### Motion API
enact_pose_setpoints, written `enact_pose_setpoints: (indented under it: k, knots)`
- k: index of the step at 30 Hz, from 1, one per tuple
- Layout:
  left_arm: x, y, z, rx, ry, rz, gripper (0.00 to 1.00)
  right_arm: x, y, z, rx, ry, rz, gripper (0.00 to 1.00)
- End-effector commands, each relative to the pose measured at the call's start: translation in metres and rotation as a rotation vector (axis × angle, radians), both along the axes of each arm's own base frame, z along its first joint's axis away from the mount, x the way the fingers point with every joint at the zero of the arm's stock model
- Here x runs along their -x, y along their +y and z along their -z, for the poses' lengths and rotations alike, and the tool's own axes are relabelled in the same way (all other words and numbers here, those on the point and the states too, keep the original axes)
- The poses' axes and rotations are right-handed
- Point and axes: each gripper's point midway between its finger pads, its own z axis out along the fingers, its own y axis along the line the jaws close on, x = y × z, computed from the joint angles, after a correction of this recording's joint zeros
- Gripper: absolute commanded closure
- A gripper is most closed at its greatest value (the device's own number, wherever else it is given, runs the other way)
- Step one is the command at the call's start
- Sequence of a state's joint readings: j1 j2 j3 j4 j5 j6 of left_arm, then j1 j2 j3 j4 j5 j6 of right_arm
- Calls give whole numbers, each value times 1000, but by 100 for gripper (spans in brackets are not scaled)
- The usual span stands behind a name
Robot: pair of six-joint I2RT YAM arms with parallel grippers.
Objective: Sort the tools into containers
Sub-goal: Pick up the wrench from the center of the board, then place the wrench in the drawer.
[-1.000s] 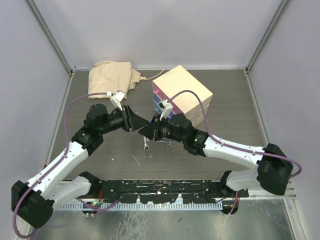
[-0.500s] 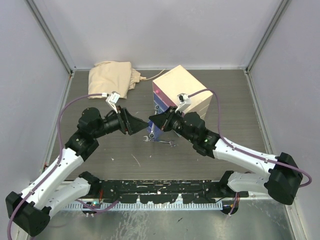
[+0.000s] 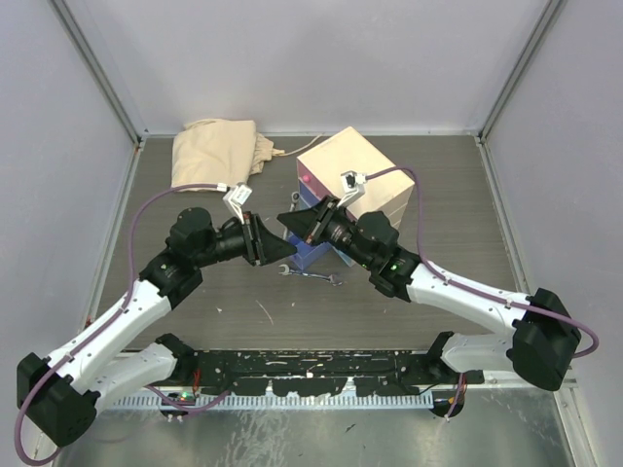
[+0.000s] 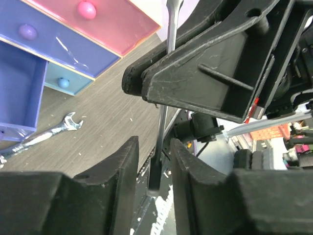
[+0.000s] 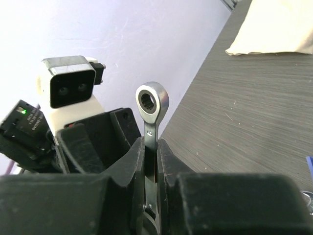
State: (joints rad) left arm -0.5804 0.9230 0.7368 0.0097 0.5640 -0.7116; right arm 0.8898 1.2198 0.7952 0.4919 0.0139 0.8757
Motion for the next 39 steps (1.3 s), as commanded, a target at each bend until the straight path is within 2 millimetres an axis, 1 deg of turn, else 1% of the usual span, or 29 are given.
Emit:
enact_pose_setpoints:
  k: [1, 3, 4, 6, 7, 8, 9, 11, 13, 15, 16, 17, 21, 25, 28, 29, 32, 33, 39]
  knots:
    - [-2, -2, -28, 41, -98, 0, 77, 3, -1, -55, -132, -90, -14, 99]
    - [-4, -1, -28, 36, -92, -12, 97, 2, -3, -50, -120, -83, -3, 99]
    - [-4, -1, -28, 33, -89, -16, 100, 2, -4, -48, -113, -82, 1, 99]
    - [-5, 0, -27, 26, -85, -18, 100, 1, -7, -45, -98, -83, 15, 99]
    - [-5, 0, -26, 22, -83, -19, 100, 0, -8, -42, -84, -86, 23, 97]
    - [-6, 0, -25, 13, -81, -21, 100, 0, -10, -40, -65, -93, 33, 90]
    - [-7, 1, -23, 1, -77, -27, 100, -2, -13, -37, -40, -96, 46, 79]
    - [-11, 3, -18, -36, -65, -46, 100, -3, -22, -32, 20, -103, 82, 63]
    - [-16, 6, -8, -95, -47, -68, 100, -5, -36, -27, 80, -114, 134, 54]
    - [-21, 10, 3, -168, -39, -79, 100, -7, -53, -20, 146, -119, 192, 50]
    - [-24, 12, 10, -206, -26, -89, 100, -11, -66, -16, 185, -121, 250, 49]
    - [-27, 14, 20, -247, -9, -97, 100, -11, -76, -12, 217, -123, 281, 48]
    - [-36, 18, 49, -389, 44, -84, 100, -6, -114, -1, 312, -117, 384, 48]
    - [-42, 10, 72, -462, 116, -28, 100, 1, -146, 5, 355, -108, 460, 47]
    - [-51, 3, 90, -519, 172, 13, 100, 7, -163, 7, 364, -97, 499, 47]
    - [-53, 3, 97, -553, 196, 21, 100, 8, -167, 8, 364, -92, 507, 47]
    - [-64, 0, 109, -621, 242, 44, 100, 13, -176, 10, 355, -81, 521, 47]
    - [-68, -1, 116, -635, 269, 49, 100, 14, -177, 11, 353, -77, 522, 47]
    - [-80, -10, 132, -579, 406, 72, 100, 19, -186, 14, 343, -62, 538, 47]
